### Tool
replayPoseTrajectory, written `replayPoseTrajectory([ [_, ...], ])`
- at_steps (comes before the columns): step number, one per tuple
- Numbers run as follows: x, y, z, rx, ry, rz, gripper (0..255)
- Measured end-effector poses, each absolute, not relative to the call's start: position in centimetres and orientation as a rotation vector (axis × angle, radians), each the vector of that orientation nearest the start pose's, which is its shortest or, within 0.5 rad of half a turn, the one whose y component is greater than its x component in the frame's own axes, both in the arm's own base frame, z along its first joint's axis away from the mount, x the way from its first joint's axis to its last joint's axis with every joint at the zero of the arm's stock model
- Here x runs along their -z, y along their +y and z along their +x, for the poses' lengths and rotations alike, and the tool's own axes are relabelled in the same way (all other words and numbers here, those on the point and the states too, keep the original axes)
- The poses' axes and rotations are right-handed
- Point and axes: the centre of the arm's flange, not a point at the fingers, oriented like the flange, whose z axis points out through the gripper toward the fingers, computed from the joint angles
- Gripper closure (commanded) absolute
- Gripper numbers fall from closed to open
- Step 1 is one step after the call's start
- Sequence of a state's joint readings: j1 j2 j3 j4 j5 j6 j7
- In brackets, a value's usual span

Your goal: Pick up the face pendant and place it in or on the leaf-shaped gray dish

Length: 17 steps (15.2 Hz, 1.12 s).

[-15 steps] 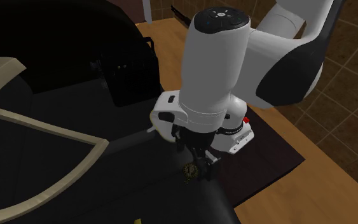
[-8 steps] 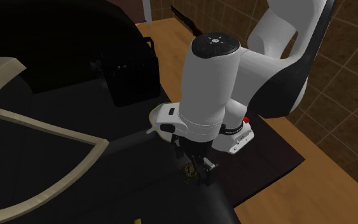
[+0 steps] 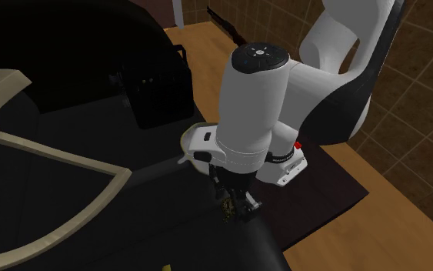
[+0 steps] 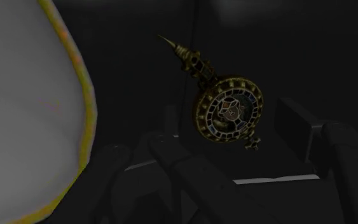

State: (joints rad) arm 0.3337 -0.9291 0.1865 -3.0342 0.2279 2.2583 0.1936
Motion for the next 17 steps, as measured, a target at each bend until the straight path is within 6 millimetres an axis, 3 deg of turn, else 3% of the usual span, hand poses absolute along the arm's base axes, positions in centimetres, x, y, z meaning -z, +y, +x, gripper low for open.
replayPoseTrajectory([
  [10, -37.2, 12.8, 24.1, 0.210, -0.201, -3.043, 255],
  [17, -40.4, 12.7, 24.1, 0.202, -0.201, -3.044, 255],
])
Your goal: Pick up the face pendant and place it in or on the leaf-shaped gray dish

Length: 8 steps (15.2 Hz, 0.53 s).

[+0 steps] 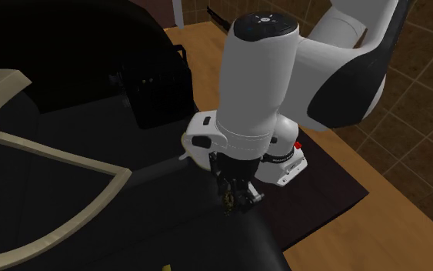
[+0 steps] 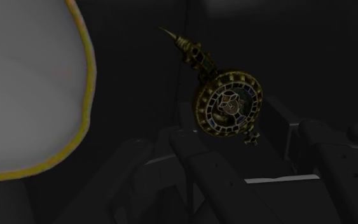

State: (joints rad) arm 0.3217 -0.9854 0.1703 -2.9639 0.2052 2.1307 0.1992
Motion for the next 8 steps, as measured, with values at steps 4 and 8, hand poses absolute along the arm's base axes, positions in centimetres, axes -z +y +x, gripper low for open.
replayPoseTrajectory([
  [4, -42.6, 12.8, 24.0, 0.201, -0.201, -3.044, 255],
  [8, -44.5, 12.7, 24.1, 0.201, -0.201, -3.044, 255],
])
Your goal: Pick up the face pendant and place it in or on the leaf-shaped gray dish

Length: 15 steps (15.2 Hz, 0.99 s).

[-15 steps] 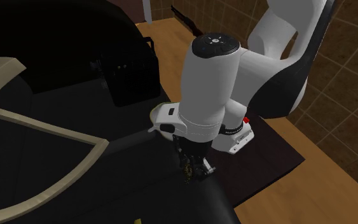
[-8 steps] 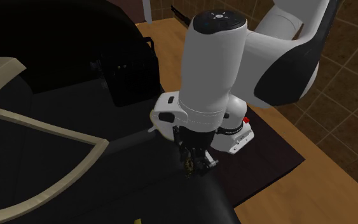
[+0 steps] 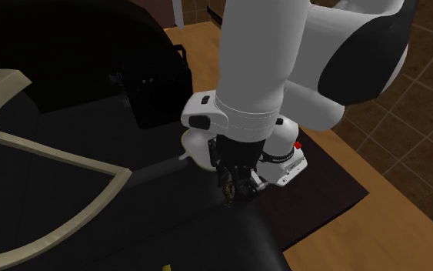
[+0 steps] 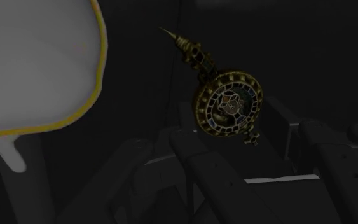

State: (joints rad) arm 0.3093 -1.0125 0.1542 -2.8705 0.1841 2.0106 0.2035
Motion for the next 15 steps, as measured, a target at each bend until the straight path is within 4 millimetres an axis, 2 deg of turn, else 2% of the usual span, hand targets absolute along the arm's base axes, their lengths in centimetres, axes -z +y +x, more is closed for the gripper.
replayPoseTrajectory([
  [11, -50.2, 12.8, 24.1, 0.201, -0.200, -3.044, 255],
  [15, -50.8, 9.0, 23.7, 0.202, -0.199, -3.045, 255],
])
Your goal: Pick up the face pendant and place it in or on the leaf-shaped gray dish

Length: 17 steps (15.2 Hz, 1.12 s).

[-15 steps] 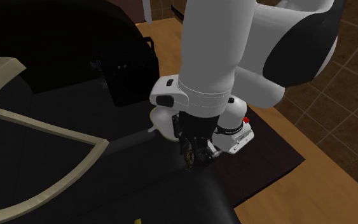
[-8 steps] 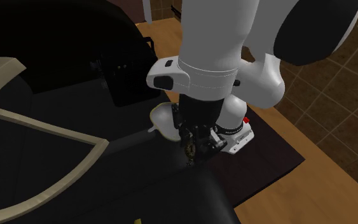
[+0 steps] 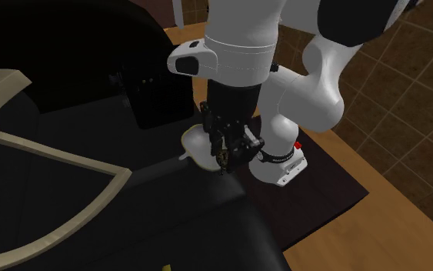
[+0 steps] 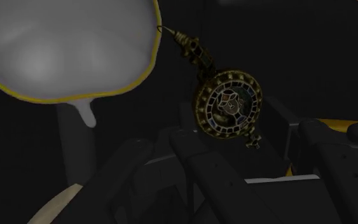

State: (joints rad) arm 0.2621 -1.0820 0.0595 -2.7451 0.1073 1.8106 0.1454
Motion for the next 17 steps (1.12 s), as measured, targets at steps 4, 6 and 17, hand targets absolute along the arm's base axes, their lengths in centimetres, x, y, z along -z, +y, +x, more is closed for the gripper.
replayPoseTrajectory([
  [4, -51.3, 3.7, 23.1, 0.202, -0.198, -3.044, 255],
  [6, -51.7, 1.3, 22.8, 0.202, -0.198, -3.044, 255],
  [17, -46.8, -1.8, 22.3, 0.200, -0.201, -3.045, 255],
])
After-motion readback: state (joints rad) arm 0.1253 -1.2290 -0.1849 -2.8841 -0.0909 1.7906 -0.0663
